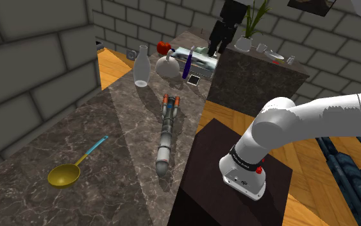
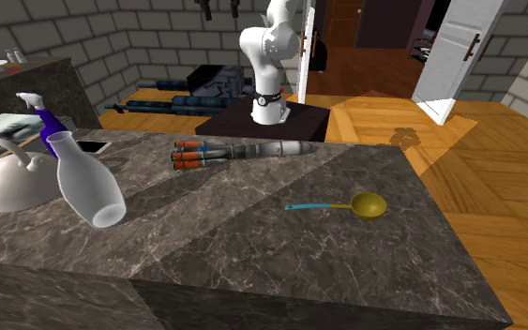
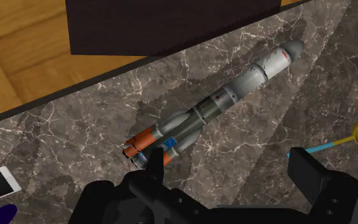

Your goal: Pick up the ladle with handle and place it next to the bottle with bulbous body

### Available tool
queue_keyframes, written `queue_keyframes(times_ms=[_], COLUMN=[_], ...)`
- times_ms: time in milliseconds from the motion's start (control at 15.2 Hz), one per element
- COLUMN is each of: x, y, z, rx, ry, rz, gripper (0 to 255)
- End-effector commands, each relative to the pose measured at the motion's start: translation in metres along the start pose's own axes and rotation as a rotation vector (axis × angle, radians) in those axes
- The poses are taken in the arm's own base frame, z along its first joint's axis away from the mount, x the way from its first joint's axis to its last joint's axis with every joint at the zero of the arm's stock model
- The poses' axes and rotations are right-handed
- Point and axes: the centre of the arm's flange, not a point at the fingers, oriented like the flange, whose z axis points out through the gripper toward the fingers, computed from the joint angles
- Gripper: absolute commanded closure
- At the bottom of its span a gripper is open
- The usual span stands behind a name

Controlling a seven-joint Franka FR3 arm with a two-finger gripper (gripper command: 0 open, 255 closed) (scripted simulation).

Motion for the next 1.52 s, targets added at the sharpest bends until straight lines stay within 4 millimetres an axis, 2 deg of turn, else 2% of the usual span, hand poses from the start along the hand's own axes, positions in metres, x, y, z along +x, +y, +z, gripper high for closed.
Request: queue_keyframes(times_ms=[0,726,1452], x=[0.0,-0.015,0.0], y=[0.0,-0.102,-0.205], z=[0.0,0.1,0.198], rx=[0.0,0.018,0.036], ry=[0.0,0.02,0.04], rz=[0.0,0.279,0.559], gripper=[0,0,0])
